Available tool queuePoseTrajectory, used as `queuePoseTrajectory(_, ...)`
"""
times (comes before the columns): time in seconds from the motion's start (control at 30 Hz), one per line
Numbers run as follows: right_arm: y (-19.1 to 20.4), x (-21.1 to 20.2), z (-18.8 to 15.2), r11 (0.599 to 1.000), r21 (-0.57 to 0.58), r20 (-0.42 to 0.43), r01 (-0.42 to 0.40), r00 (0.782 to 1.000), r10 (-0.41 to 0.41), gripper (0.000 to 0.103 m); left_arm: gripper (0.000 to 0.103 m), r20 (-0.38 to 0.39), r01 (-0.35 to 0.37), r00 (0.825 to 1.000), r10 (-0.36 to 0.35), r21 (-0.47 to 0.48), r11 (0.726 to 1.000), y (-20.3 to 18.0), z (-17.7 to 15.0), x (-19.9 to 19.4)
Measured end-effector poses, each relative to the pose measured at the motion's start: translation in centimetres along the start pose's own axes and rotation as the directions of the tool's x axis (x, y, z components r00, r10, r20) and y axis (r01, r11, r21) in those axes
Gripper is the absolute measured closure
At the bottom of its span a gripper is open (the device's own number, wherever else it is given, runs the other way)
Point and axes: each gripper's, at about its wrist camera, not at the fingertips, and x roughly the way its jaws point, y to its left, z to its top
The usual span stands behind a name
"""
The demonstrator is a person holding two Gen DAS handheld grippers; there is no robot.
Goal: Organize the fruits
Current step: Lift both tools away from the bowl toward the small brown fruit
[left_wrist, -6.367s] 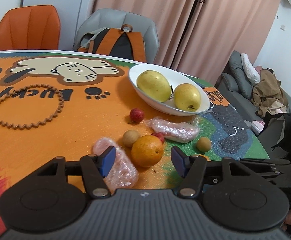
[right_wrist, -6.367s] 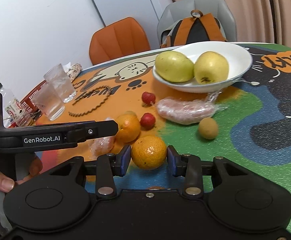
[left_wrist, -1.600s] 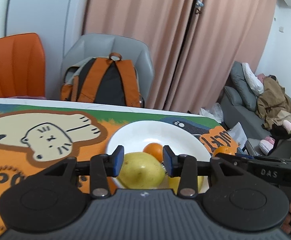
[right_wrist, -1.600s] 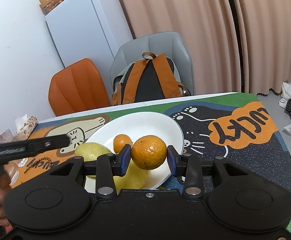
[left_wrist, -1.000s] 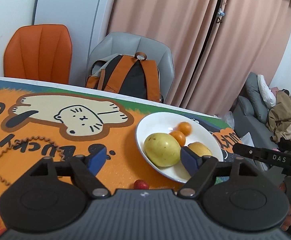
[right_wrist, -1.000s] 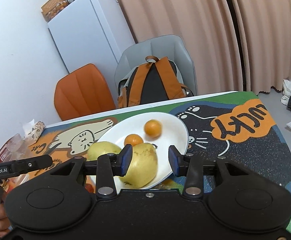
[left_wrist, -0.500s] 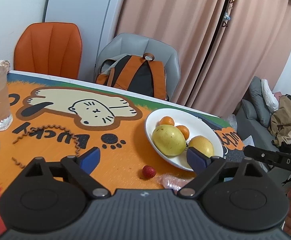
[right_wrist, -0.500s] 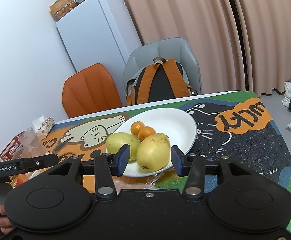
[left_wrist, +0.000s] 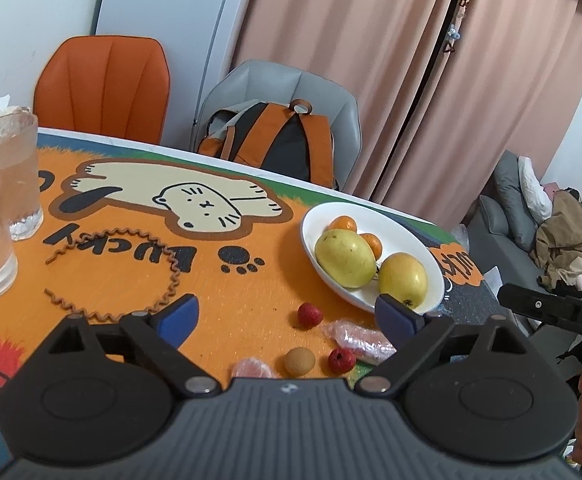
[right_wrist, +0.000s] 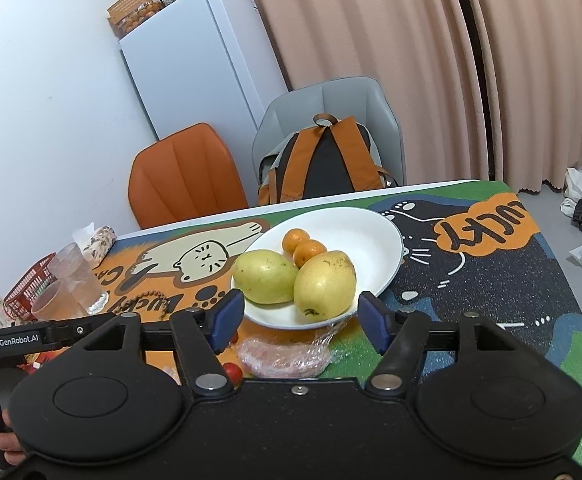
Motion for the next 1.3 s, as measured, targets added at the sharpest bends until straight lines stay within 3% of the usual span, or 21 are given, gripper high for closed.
queuePoseTrajectory(0.73, 1.8, -2.4, -3.2, 1.000, -0.017, -0.029, -0.017, 0.999, 0.016, 0.023, 0.009, -0.031, -0.013, 0.999, 0.014, 0.004, 1.000, 0.6, -3.0, -2.3)
queuePoseTrajectory(1.3, 1.5, -1.6, -5.7, 1.000, -0.011, -0.085, 0.000, 0.996, -0.001, 0.022, 0.011, -0.030, 0.016, 0.999, -0.015, 0.036, 0.999, 0.6, -4.4, -1.7)
